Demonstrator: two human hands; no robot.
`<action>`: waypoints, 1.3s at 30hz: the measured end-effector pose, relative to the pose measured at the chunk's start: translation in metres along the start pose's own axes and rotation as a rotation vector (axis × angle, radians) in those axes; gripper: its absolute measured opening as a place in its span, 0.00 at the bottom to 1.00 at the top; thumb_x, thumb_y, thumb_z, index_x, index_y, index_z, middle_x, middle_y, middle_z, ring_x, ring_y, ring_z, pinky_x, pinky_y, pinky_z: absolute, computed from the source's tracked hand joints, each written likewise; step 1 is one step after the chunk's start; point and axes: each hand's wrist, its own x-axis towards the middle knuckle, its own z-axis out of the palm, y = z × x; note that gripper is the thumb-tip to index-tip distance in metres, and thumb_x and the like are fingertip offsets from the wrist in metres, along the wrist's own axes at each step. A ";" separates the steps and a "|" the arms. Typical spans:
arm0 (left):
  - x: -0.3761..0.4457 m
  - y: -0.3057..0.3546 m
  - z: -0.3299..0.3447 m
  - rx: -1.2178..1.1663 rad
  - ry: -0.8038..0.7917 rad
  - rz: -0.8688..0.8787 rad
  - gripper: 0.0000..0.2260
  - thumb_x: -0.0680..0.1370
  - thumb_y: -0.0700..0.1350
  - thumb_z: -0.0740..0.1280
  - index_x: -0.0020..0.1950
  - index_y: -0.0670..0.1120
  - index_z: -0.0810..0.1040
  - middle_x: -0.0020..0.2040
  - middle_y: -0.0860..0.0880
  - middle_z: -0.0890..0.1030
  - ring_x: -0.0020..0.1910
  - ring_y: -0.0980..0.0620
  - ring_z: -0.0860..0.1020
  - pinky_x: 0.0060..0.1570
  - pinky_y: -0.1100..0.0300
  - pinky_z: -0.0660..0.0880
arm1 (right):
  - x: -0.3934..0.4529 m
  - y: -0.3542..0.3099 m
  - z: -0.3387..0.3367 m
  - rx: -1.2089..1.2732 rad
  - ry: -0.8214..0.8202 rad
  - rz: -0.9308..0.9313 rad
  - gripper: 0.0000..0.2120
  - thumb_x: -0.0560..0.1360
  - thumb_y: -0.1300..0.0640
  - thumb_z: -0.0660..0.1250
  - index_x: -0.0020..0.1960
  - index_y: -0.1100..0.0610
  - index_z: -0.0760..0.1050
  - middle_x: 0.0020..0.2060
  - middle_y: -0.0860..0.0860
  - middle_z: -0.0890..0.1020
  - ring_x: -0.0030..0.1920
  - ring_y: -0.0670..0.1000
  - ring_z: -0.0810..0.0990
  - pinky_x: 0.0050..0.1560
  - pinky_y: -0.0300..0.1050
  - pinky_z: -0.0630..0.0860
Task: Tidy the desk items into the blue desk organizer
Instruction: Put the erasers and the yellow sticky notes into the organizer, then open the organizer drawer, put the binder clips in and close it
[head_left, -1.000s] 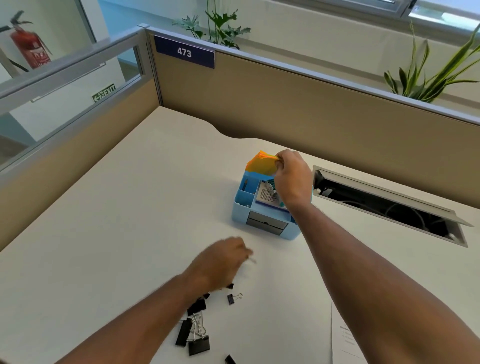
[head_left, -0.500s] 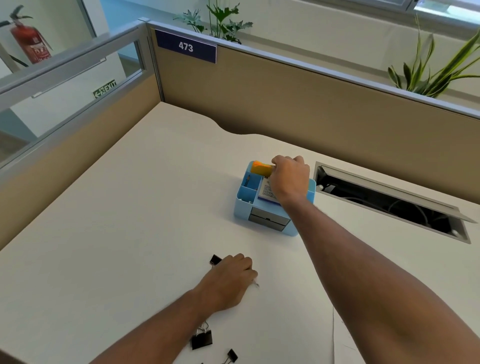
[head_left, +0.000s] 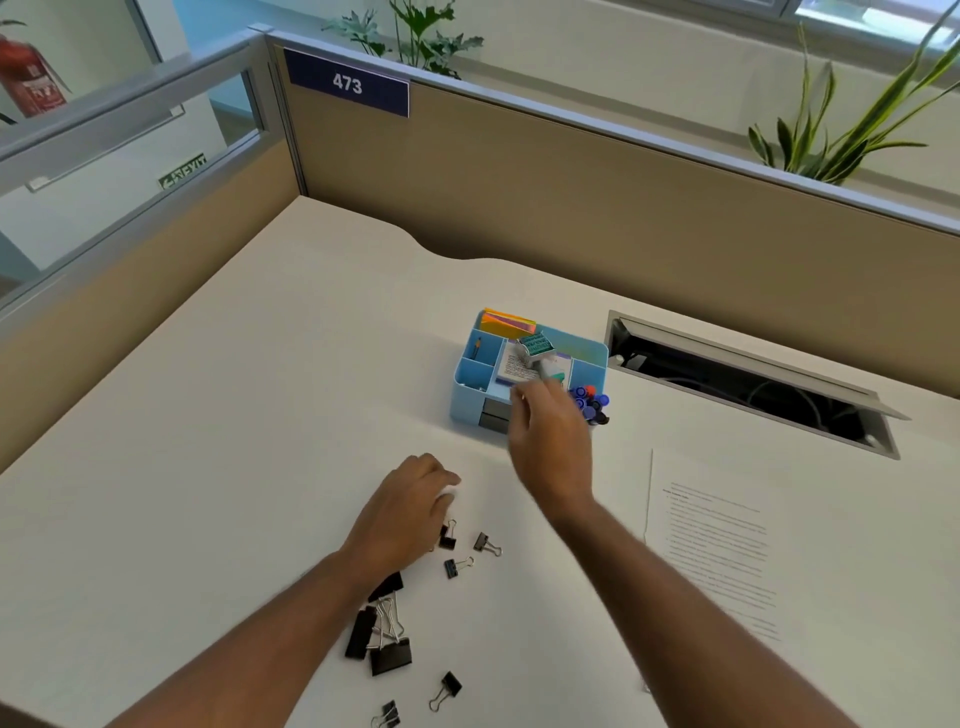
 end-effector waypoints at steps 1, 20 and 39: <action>0.000 0.000 0.000 -0.007 0.017 -0.020 0.10 0.79 0.39 0.66 0.59 0.46 0.81 0.52 0.52 0.78 0.52 0.55 0.75 0.52 0.59 0.77 | -0.015 0.000 0.005 0.033 -0.072 0.089 0.06 0.81 0.56 0.62 0.50 0.55 0.78 0.44 0.49 0.81 0.43 0.48 0.77 0.41 0.46 0.78; -0.031 -0.030 -0.010 0.035 0.017 -0.134 0.14 0.79 0.33 0.63 0.61 0.45 0.80 0.55 0.52 0.79 0.53 0.51 0.76 0.52 0.51 0.77 | -0.017 -0.013 0.031 1.778 0.150 1.424 0.05 0.78 0.65 0.61 0.47 0.62 0.76 0.36 0.53 0.78 0.34 0.49 0.76 0.31 0.39 0.71; -0.037 -0.027 -0.015 0.042 -0.071 -0.128 0.19 0.79 0.34 0.63 0.68 0.45 0.74 0.61 0.51 0.76 0.57 0.50 0.73 0.54 0.49 0.76 | -0.065 -0.020 0.034 1.813 0.171 1.322 0.15 0.76 0.45 0.71 0.48 0.57 0.74 0.34 0.51 0.77 0.33 0.48 0.73 0.33 0.39 0.69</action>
